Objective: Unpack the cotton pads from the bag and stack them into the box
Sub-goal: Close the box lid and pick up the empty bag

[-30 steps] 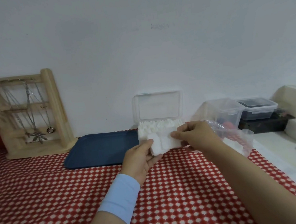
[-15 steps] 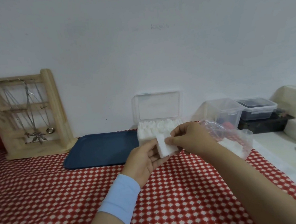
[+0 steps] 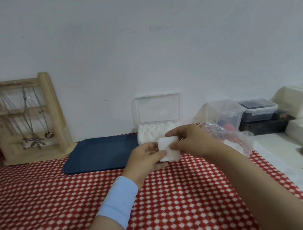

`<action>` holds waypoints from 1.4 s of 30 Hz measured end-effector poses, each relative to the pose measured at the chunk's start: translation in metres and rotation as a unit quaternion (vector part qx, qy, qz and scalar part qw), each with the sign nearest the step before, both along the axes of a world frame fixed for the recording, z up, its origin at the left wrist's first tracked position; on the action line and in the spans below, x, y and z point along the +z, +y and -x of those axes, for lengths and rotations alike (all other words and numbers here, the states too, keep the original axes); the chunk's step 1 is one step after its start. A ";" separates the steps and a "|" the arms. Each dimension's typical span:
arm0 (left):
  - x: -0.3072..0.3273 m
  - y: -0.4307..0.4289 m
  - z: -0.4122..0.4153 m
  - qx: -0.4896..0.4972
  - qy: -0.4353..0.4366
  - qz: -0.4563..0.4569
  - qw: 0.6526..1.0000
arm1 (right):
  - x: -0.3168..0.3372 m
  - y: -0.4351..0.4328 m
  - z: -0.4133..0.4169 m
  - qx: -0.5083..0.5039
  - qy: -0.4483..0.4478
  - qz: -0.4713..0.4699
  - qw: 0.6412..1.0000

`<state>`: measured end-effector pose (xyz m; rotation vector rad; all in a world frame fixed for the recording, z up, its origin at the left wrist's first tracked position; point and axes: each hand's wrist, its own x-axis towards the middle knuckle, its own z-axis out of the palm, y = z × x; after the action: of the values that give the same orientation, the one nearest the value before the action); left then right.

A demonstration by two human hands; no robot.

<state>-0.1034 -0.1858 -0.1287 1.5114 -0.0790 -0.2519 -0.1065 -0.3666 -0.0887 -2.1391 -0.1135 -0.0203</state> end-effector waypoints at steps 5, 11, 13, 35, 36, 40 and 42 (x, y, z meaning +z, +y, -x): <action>0.011 0.000 0.003 0.014 -0.057 -0.053 0.997 | 0.008 -0.005 0.003 0.018 0.038 0.015 0.999; 0.046 -0.007 -0.024 0.052 -0.194 -0.224 0.954 | 0.045 -0.031 -0.017 -0.064 -0.006 -0.034 0.997; 0.060 -0.015 -0.041 0.043 -0.248 -0.298 0.921 | 0.058 -0.042 -0.028 -0.092 -0.018 -0.071 0.993; 0.038 -0.067 -0.093 -0.073 -0.223 -0.497 0.836 | 0.043 -0.056 -0.064 -0.143 0.110 -0.019 0.983; 0.041 -0.069 -0.094 -0.075 -0.212 -0.514 0.828 | 0.043 -0.055 -0.063 -0.135 0.110 -0.009 0.985; 0.049 -0.073 -0.095 -0.104 -0.175 -0.553 0.808 | 0.039 -0.050 -0.062 -0.129 0.112 0.026 0.985; 0.052 -0.071 -0.098 -0.119 -0.164 -0.575 0.793 | 0.036 -0.046 -0.064 -0.124 0.113 0.079 0.983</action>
<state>-0.0052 -0.2565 -0.0766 2.7740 -0.4639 -0.2424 -0.0428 -0.4127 -0.0529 -2.2850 0.2931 0.0877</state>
